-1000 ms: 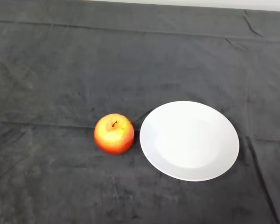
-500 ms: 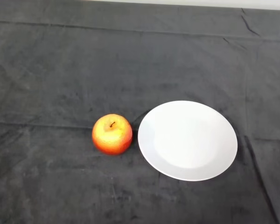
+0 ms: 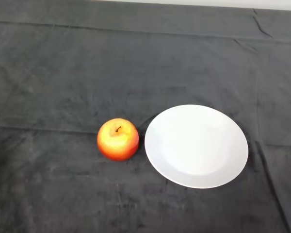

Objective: Move the apple to the plate

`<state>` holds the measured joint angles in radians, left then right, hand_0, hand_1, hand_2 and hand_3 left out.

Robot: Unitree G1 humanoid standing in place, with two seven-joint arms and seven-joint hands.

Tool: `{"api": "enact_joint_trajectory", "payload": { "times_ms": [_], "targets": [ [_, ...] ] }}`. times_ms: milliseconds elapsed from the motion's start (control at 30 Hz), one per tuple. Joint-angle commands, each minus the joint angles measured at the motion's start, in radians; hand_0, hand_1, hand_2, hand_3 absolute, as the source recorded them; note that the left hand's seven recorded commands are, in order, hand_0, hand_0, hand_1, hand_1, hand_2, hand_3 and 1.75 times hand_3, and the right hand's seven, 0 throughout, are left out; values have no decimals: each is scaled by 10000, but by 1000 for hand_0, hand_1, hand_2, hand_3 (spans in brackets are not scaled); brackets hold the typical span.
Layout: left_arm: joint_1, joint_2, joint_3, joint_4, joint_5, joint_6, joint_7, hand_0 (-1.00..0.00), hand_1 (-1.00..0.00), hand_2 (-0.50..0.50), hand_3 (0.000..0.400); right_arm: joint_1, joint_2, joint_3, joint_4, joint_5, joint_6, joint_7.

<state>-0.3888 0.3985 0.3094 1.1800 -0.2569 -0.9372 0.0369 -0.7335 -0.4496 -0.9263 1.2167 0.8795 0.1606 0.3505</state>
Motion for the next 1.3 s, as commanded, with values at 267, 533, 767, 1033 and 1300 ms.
{"api": "enact_joint_trajectory", "payload": {
  "times_ms": [267, 533, 767, 1033, 1300],
  "targets": [
    [-552, -152, -891, -186, 1220, -541, 256, 0, 0, 0, 0, 11, -237, -87, -1, 71, -52, 4],
    [-667, -360, -1543, -59, 2103, -595, 549, 0, 0, 0, 0, 12, -237, -87, -2, 72, -51, 3],
    [-785, -575, -2097, 22, 2788, -554, 873, 0, 0, 0, 0, 12, -236, -86, -3, 72, -51, 2],
    [-962, -892, -2743, 111, 3375, -462, 1136, 0, 0, 0, 0, 12, -236, -86, -4, 73, -51, 2],
    [-1078, -1188, -3373, 174, 3827, -398, 1440, 0, 0, 0, 0, 12, -236, -86, -4, 73, -51, 2]
  ]
}}
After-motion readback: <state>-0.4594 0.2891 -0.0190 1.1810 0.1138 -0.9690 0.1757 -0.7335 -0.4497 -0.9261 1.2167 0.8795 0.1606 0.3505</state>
